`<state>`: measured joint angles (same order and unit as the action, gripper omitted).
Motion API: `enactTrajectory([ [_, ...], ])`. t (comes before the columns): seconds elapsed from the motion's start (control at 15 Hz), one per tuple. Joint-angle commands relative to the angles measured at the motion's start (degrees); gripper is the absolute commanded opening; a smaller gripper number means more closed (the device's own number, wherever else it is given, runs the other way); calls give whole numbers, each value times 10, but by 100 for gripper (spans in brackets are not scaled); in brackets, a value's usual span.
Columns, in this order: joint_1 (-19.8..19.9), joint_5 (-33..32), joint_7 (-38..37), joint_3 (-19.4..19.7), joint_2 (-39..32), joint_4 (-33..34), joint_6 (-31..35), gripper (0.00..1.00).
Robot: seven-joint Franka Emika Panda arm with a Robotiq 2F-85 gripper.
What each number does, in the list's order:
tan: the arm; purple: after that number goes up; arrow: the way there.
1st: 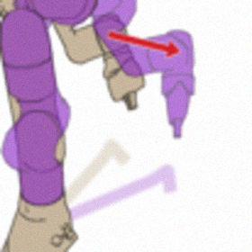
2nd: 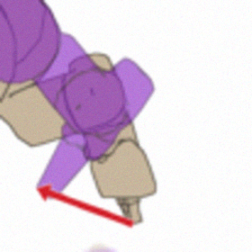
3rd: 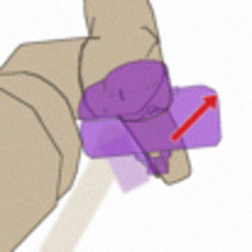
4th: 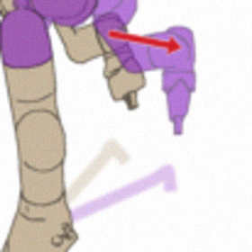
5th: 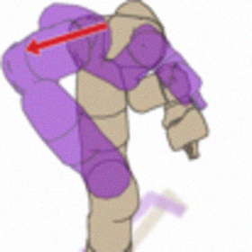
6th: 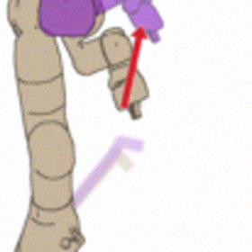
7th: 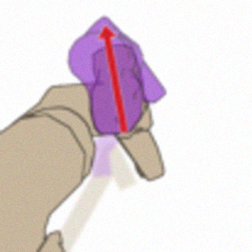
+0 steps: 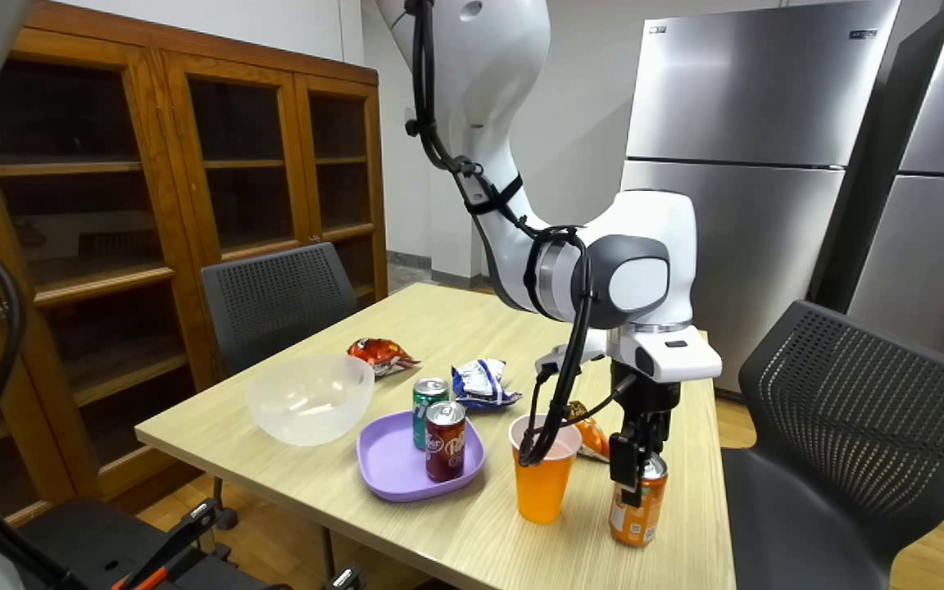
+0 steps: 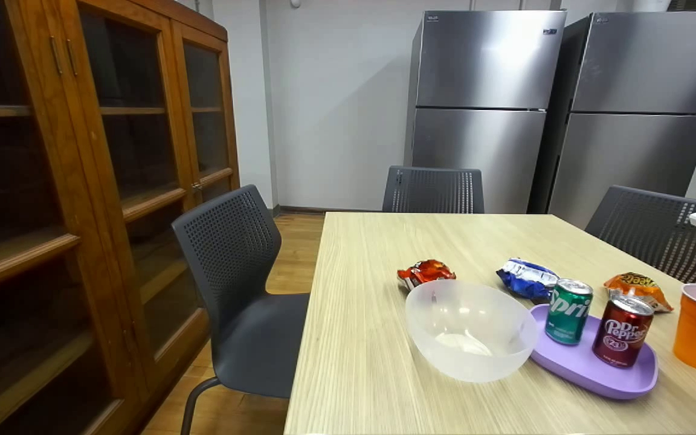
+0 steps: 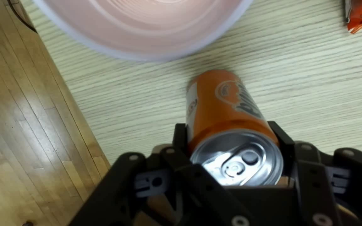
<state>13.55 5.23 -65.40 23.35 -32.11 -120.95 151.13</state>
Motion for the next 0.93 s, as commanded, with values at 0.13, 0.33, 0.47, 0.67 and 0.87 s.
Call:
enactTrajectory([
  [0.13,-19,-2,4,22,100,-78,26,38],
  [0.33,-27,-15,8,34,156,-119,41,38],
  [0.47,-34,-32,8,43,197,-146,49,38],
  [0.67,-40,-78,7,52,263,-182,51,38],
  [0.87,-31,-149,2,41,326,-211,40,38],
])
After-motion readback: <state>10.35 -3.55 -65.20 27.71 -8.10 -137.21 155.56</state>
